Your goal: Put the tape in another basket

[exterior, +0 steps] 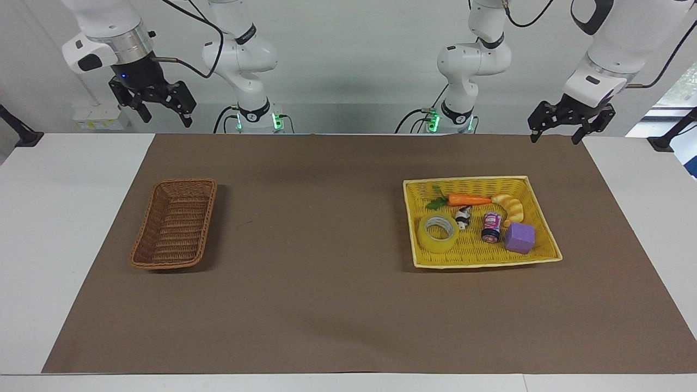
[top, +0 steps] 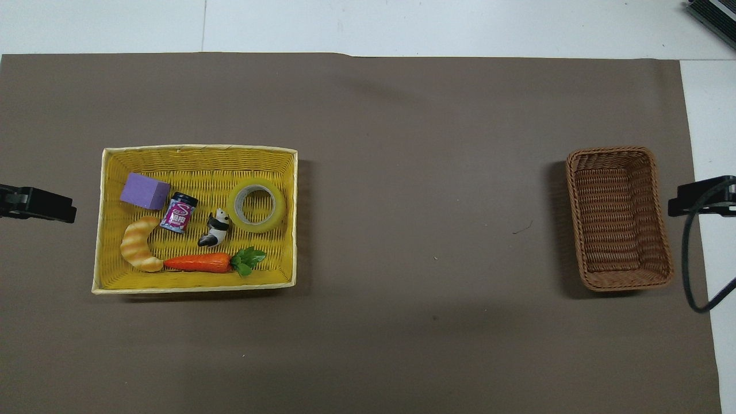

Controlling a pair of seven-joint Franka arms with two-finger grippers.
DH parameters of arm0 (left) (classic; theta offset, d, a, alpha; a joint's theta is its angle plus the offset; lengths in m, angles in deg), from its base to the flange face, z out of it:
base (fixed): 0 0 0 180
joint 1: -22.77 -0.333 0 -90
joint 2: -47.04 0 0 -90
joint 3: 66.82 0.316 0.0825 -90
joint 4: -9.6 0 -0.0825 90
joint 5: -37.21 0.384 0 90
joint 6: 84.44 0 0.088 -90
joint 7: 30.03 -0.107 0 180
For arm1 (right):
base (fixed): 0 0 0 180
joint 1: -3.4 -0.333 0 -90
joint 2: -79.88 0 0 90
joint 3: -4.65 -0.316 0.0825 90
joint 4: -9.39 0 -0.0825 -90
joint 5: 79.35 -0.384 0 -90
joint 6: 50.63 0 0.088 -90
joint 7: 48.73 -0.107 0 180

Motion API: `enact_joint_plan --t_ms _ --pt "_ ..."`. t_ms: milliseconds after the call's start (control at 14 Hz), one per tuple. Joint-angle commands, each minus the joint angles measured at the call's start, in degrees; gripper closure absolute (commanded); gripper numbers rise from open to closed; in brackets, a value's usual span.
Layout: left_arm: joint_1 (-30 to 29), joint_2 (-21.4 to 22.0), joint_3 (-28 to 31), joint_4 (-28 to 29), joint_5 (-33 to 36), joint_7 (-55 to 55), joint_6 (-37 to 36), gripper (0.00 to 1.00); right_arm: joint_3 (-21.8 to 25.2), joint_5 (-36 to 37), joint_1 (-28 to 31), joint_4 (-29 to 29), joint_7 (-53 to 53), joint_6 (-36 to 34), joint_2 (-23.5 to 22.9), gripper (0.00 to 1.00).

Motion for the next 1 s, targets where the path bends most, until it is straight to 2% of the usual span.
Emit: enact_joint_plan --t_ms 0,357,714,929 --pt "2.12 -0.02 0.25 1.37 0.25 4.45 1.59 0.00 -0.16 -1.18 0.33 0.90 1.07 0.03 1.01 0.00" --pt "5.54 -0.28 0.25 4.53 0.25 13.23 5.55 0.00 -0.16 -1.18 0.33 0.90 1.07 0.03 1.01 0.00" --pt "12.05 -0.46 0.16 11.12 0.16 28.62 15.65 0.00 -0.16 -1.18 0.33 0.90 1.07 0.03 1.01 0.00" --pt "12.85 -0.46 0.16 14.64 -0.28 30.93 19.87 0.00 -0.16 -1.18 0.33 0.90 1.07 0.03 1.01 0.00"
